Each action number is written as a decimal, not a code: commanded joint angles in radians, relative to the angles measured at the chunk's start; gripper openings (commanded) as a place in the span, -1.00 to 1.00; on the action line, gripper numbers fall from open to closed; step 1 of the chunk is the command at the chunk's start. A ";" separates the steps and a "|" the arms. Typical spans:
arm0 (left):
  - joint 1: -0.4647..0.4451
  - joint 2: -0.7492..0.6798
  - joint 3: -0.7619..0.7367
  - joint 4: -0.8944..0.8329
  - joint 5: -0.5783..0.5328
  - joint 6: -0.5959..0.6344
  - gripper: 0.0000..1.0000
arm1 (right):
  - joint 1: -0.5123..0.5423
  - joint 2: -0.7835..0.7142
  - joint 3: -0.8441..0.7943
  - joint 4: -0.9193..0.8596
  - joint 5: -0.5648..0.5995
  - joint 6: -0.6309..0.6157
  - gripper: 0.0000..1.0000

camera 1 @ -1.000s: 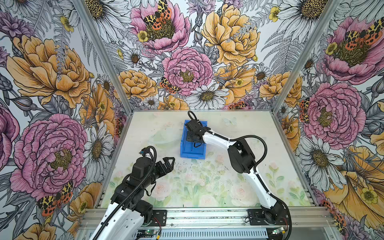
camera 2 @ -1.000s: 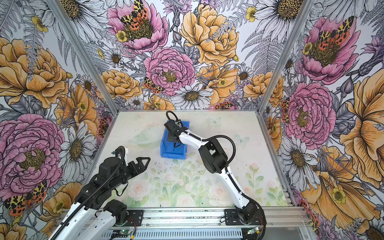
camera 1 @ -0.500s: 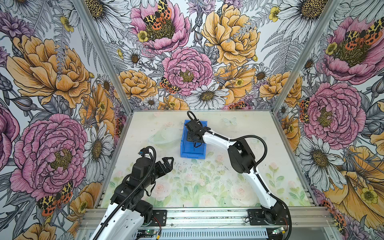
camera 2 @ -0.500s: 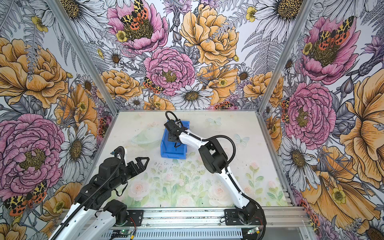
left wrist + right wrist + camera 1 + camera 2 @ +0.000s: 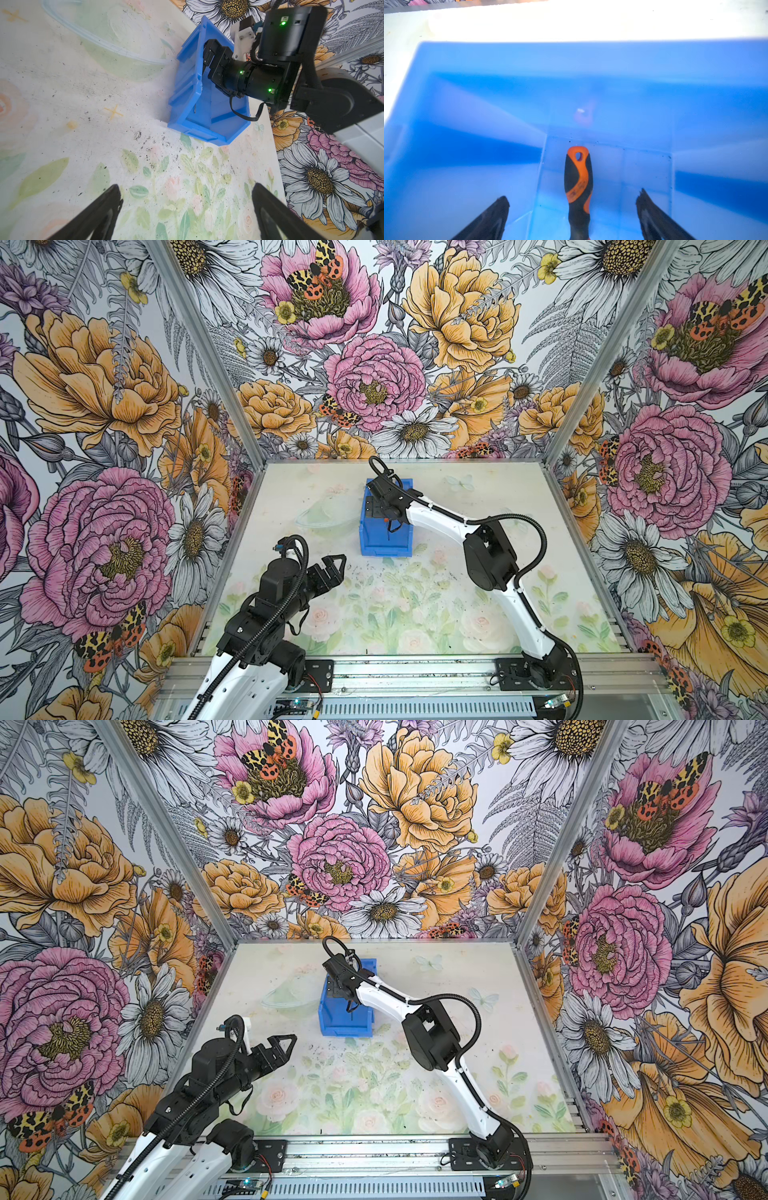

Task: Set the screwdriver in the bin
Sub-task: 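Lower the screwdriver into the blue bin and open the right gripper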

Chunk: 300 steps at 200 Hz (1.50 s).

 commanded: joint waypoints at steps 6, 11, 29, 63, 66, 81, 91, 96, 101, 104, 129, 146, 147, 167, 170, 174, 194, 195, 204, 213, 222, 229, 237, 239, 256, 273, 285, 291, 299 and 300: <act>0.007 0.001 0.001 0.001 -0.015 0.030 0.97 | 0.022 -0.140 -0.028 -0.002 0.080 -0.028 0.99; 0.007 0.003 0.001 0.001 -0.012 0.032 0.97 | 0.035 -0.152 -0.037 -0.004 0.090 -0.027 0.99; 0.007 0.002 0.001 0.003 -0.001 0.037 0.97 | 0.065 -0.196 -0.083 -0.007 0.116 -0.002 0.99; 0.003 -0.038 0.002 0.010 0.039 0.042 0.97 | 0.090 -0.228 -0.156 -0.009 0.146 0.038 0.99; 0.002 -0.042 0.002 0.011 0.043 0.042 0.97 | 0.092 -0.223 -0.156 -0.008 0.144 0.037 0.99; -0.013 -0.062 0.002 0.009 0.048 0.043 0.97 | 0.101 -0.204 -0.157 -0.008 0.142 0.034 0.99; -0.026 -0.068 0.001 0.010 0.042 0.042 0.97 | 0.104 -0.187 -0.158 -0.009 0.141 0.035 0.99; -0.032 -0.070 0.001 0.010 0.039 0.043 0.97 | 0.105 -0.178 -0.159 -0.008 0.139 0.035 0.99; -0.039 -0.070 0.001 0.010 0.036 0.042 0.97 | 0.106 -0.170 -0.162 -0.009 0.135 0.038 0.99; -0.042 -0.070 0.001 0.009 0.035 0.042 0.97 | 0.106 -0.166 -0.163 -0.008 0.132 0.039 0.99; -0.066 -0.072 0.007 -0.007 0.010 0.038 0.97 | 0.106 -0.133 -0.174 -0.007 0.109 0.043 0.99; -0.083 -0.075 0.008 -0.016 -0.015 0.033 0.97 | 0.103 -0.110 -0.170 -0.005 0.099 0.033 0.99; -0.083 -0.075 0.008 -0.016 -0.016 0.033 0.97 | 0.102 -0.108 -0.170 -0.005 0.099 0.033 0.99; -0.094 -0.072 0.010 -0.025 -0.033 0.029 0.97 | 0.092 -0.077 -0.157 -0.003 0.077 0.026 0.99; -0.095 -0.072 0.009 -0.025 -0.036 0.028 0.97 | 0.091 -0.072 -0.153 -0.003 0.074 0.026 0.99; -0.095 -0.070 0.009 -0.026 -0.038 0.027 0.97 | 0.089 -0.065 -0.148 -0.003 0.069 0.024 0.99; -0.097 -0.063 0.010 -0.029 -0.049 0.025 0.97 | 0.082 -0.033 -0.122 0.006 0.049 0.008 0.98; -0.097 -0.062 0.010 -0.029 -0.049 0.025 0.97 | 0.082 -0.031 -0.121 0.006 0.048 0.008 0.98; -0.097 -0.059 0.010 -0.029 -0.052 0.023 0.97 | 0.077 -0.019 -0.111 0.009 0.036 0.006 0.96; -0.097 -0.054 0.010 -0.031 -0.055 0.023 0.97 | 0.073 -0.009 -0.104 0.015 0.025 0.003 0.94; -0.097 -0.050 0.009 -0.031 -0.058 0.022 0.97 | 0.070 -0.002 -0.101 0.022 0.016 -0.002 0.91; -0.098 -0.047 0.010 -0.033 -0.059 0.020 0.97 | 0.067 0.002 -0.099 0.028 0.010 -0.005 0.89; -0.098 -0.043 0.010 -0.033 -0.059 0.020 0.97 | 0.066 0.006 -0.096 0.032 0.004 -0.007 0.87; -0.099 -0.042 0.010 -0.033 -0.060 0.020 0.97 | 0.066 0.007 -0.096 0.032 0.004 -0.009 0.86; -0.098 -0.037 0.008 -0.034 -0.065 0.017 0.97 | 0.062 0.013 -0.097 0.042 -0.011 -0.016 0.73; -0.099 -0.032 0.009 -0.034 -0.070 0.017 0.97 | 0.058 0.016 -0.096 0.049 -0.018 -0.019 0.60; -0.099 -0.031 0.008 -0.035 -0.072 0.018 0.97 | 0.055 0.017 -0.096 0.049 -0.017 -0.021 0.36; -0.098 -0.029 0.007 -0.034 -0.073 0.017 0.97 | 0.054 0.015 -0.096 0.049 -0.015 -0.024 0.29; -0.098 -0.029 0.007 -0.033 -0.075 0.018 0.97 | 0.052 0.016 -0.094 0.050 -0.017 -0.026 0.22; -0.098 -0.029 0.007 -0.034 -0.075 0.017 0.97 | 0.052 0.016 -0.093 0.050 -0.017 -0.026 0.21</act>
